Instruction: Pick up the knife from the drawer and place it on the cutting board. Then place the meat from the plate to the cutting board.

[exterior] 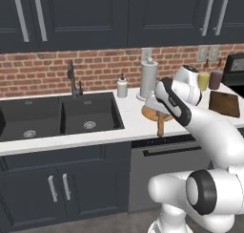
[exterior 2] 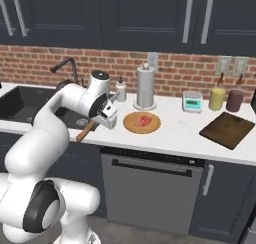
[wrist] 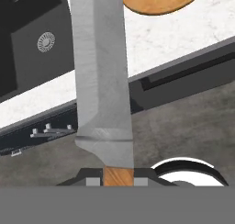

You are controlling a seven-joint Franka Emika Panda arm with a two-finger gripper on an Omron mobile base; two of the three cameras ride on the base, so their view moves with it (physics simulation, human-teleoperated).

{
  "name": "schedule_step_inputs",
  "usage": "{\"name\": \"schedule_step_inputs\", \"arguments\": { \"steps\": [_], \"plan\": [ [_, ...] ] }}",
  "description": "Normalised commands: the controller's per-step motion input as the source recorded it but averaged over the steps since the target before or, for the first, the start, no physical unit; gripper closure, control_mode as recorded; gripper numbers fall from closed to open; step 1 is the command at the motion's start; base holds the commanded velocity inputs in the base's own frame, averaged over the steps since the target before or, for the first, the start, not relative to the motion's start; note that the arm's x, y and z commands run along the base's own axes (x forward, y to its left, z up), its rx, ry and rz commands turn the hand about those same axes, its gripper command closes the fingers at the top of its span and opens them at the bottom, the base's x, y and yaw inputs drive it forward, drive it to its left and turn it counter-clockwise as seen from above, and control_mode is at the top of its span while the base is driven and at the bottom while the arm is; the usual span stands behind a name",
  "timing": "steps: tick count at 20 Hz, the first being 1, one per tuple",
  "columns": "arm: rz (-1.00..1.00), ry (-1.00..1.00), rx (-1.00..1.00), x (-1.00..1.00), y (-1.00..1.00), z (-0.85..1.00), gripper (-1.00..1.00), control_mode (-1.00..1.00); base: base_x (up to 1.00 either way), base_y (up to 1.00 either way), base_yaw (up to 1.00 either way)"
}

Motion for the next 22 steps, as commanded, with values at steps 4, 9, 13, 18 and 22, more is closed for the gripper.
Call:
{"name": "schedule_step_inputs", "arguments": {
  "steps": [4,9,13,18,22],
  "plan": [
    [0.0,0.0,0.0,0.0,0.0,0.0,1.0,1.0,0.03,-0.73,-0.03],
    [0.0,0.0,0.0,0.0,0.0,0.0,1.0,1.0,0.17,-0.68,-0.03],
    [0.0,0.0,0.0,0.0,0.0,0.0,1.0,1.0,0.19,-0.58,-0.05],
    [0.0,0.0,0.0,0.0,0.0,0.0,1.0,1.0,0.2,-0.41,-0.04],
    [0.0,0.0,0.0,0.0,0.0,0.0,1.0,1.0,0.38,-0.04,-0.02]
  ]
}}
